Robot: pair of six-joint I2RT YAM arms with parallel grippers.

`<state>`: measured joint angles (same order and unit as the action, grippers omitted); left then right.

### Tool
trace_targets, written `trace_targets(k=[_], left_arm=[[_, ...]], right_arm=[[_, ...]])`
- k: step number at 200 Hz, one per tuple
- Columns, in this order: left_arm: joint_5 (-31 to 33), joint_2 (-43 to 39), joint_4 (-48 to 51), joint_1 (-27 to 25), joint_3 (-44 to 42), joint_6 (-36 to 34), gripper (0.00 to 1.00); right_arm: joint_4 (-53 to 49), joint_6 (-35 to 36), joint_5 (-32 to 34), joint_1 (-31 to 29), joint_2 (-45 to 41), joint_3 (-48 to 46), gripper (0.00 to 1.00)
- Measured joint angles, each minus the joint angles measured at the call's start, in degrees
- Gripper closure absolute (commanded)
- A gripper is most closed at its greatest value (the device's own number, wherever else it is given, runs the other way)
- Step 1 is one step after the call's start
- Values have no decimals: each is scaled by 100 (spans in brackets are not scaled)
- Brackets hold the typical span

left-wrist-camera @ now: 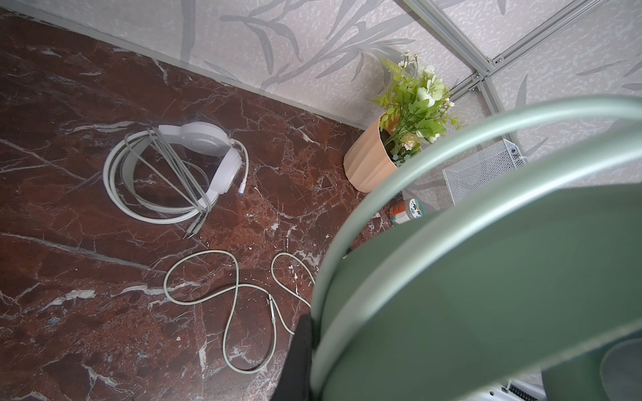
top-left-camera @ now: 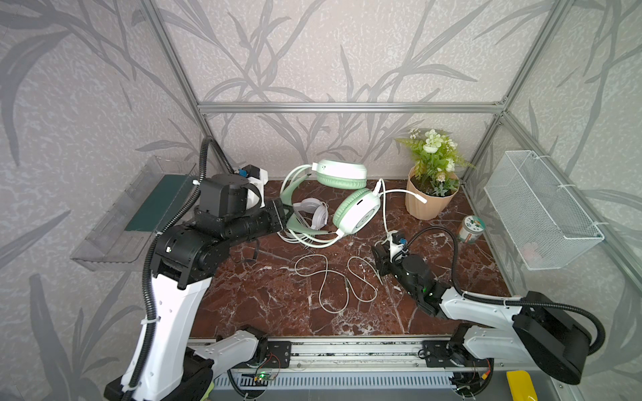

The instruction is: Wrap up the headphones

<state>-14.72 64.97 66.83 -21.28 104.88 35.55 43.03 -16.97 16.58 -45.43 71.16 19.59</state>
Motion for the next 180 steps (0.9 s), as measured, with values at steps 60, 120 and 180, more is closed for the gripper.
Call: trace_targets(k=[60, 120, 180], left_arm=[[-57, 0, -9, 24, 0, 4, 100], [-133, 0, -107, 107, -4, 15, 100], [-173, 0, -133, 310, -208, -92, 100]], right_arm=[[-42, -306, -345, 0, -42, -140, 42], [-66, -404, -514, -4, 374, -105, 56], [-640, -264, -509, -133, -348, -101, 96]])
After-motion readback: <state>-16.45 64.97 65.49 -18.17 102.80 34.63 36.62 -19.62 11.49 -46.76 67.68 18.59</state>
